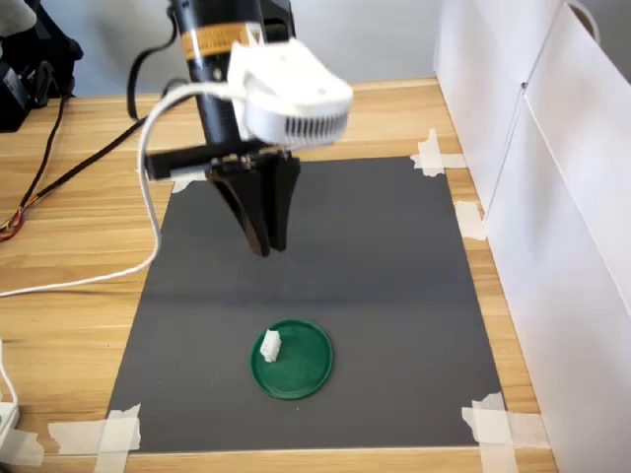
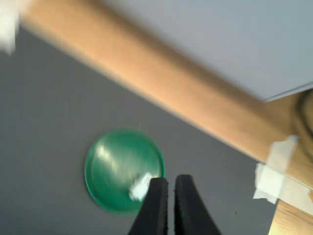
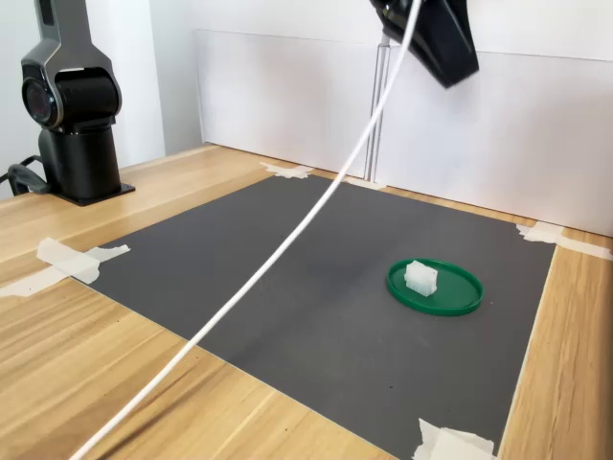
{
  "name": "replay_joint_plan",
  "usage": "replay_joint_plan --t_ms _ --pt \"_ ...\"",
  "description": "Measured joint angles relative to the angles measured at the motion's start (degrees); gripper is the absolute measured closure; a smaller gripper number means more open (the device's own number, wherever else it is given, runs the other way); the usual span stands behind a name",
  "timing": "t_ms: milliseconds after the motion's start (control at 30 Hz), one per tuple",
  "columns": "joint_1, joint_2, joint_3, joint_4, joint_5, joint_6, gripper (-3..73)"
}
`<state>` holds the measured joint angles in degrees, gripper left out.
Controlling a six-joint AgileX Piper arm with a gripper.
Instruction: Grasp a white terminal and put it in the green lid.
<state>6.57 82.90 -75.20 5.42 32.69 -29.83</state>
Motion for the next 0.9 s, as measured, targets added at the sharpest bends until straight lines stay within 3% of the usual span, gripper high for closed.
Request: replay_joint_plan --t_ms 167,367,500,667,900 --pt "0.0 -13.4 7.39 -1.02 -5.27 19.15 71.3" --pt "0.0 -28.94 15.57 -8.11 -5.65 38.14 71.4" --pt "0.0 -40.17 22.15 -9.07 -5.59 41.22 71.5" --pt "0.0 -54.61 29.31 -7.04 -5.32 41.4 71.6" --pt "0.0 -68.02 37.6 -6.83 -5.24 41.4 71.6"
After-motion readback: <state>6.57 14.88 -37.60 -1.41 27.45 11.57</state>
